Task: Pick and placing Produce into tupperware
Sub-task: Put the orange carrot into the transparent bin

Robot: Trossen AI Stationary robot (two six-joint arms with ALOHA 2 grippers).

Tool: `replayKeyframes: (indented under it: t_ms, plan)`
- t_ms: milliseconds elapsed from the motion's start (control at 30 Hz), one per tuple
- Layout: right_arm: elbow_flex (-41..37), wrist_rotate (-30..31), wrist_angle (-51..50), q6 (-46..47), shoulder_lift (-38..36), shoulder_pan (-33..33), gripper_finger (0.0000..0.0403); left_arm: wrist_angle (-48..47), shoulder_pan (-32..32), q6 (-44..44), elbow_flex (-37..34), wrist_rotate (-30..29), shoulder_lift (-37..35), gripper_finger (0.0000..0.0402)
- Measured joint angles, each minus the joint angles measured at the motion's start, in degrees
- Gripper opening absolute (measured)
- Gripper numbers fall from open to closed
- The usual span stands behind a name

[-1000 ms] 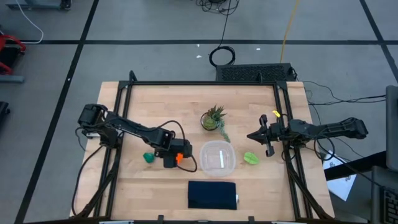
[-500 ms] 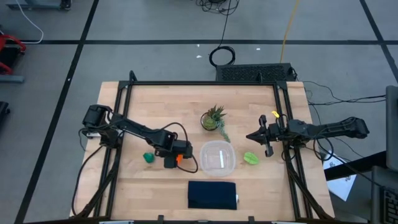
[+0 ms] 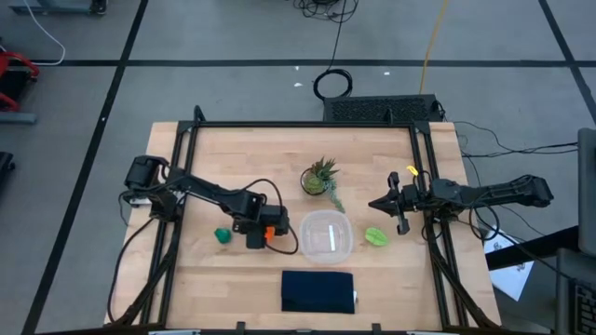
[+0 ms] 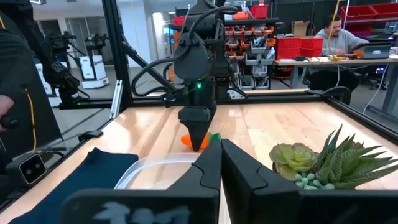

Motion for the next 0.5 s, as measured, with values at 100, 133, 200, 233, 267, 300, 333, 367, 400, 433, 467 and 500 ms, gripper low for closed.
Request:
replayKeyframes:
  t_ms: [100, 133, 200, 233, 267, 300, 333, 367, 400, 433, 467, 500]
  plan:
    - [0.0, 0.0, 0.01, 0.0, 0.0, 0.0, 0.0, -0.35, 0.15, -0.36, 0.12, 0.53, 1.0, 0.0378]
    - [0.0, 0.0, -0.01, 0.0, 0.02, 0.0, 0.0, -0.36, 0.13, -0.5, 0.1, 0.53, 1.2, 0.0378]
    - [0.0, 0.0, -0.04, 0.0, 0.09, 0.0, 0.0, -0.45, 0.17, -0.56, 0.14, 1.09, 1.38, 0.0378]
    - [0.0, 0.0, -0.04, 0.0, 0.11, 0.0, 0.0, -0.49, 0.2, -0.32, 0.14, 1.4, 1.41, 0.0378]
    - [0.0, 0.0, -0.04, 0.0, 0.09, 0.0, 0.0, -0.5, 0.2, -0.11, 0.14, 1.58, 1.43, 0.0378]
    - [0.0, 0.0, -0.04, 0.0, 0.1, 0.0, 0.0, -0.5, 0.2, -0.09, 0.13, 1.74, 1.45, 0.0378]
    - [0.0, 0.0, -0.04, 0.0, 0.11, 0.0, 0.0, -0.51, 0.2, -0.09, 0.11, 1.89, 1.45, 0.0378]
    - [0.0, 0.0, -0.04, 0.0, 0.11, 0.0, 0.0, -0.55, 0.2, -0.07, 0.1, 2.02, 1.45, 0.0378]
    - [0.0, 0.0, -0.04, -0.01, 0.09, 0.0, 0.0, -0.69, 0.2, -0.01, 0.1, 2.21, 1.45, 0.0378]
    - [0.0, 0.0, -0.04, -0.03, 0.11, 0.0, 0.0, -0.93, 0.2, 0.32, 0.1, 2.6, 1.47, 0.0378]
    - [0.0, 0.0, -0.04, -0.08, 0.11, 0.0, 0.0, -1.02, 0.2, 0.47, 0.1, 2.95, 1.49, 0.0378]
    - [0.0, 0.0, -0.04, -0.2, 0.11, 0.0, 0.0, -1.05, 0.2, 0.67, 0.08, 3.13, 1.49, 0.0378]
